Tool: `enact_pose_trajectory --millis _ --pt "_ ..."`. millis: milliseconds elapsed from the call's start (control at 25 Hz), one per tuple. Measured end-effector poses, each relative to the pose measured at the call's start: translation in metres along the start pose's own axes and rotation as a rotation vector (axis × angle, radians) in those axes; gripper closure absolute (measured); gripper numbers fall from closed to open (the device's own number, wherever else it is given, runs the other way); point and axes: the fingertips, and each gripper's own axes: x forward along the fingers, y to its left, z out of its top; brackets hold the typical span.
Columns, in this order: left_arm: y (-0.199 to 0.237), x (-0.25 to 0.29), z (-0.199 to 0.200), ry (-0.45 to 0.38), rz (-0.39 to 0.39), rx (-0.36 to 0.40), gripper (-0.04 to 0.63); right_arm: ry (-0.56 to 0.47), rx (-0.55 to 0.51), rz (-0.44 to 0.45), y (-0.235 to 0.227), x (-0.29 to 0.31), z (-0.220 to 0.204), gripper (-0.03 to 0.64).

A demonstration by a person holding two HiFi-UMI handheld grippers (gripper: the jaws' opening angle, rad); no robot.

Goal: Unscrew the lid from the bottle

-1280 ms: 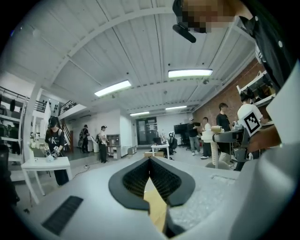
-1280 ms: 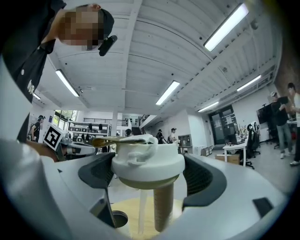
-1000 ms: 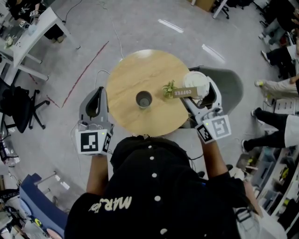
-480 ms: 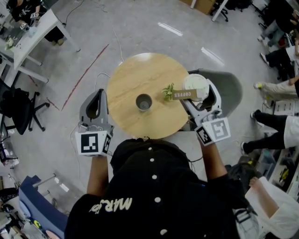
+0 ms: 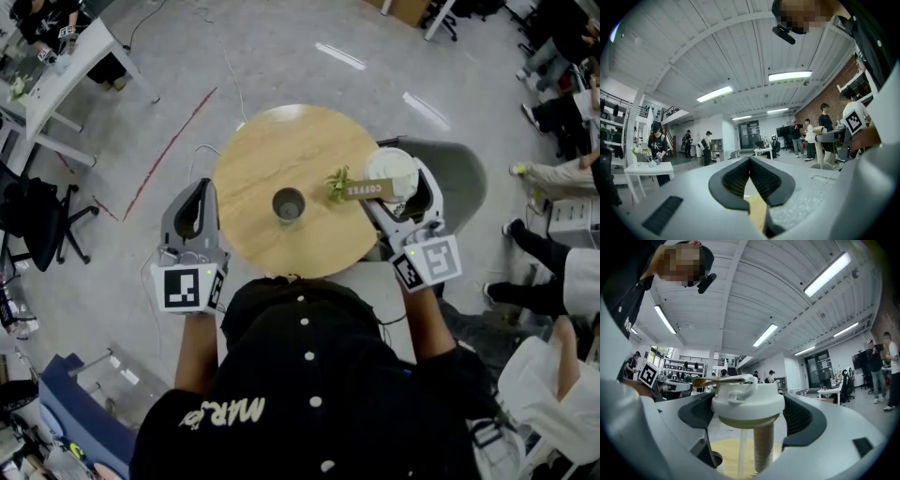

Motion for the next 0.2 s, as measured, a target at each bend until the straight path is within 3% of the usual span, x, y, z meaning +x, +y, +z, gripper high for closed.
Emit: enact_pose_trajectory --millis 200 --pt "0.0103 -0.0048 0.0009 -0.002 0.000 0.003 0.591 0.000 -0.007 0.002 0.0114 0.0063 0.0010 0.161"
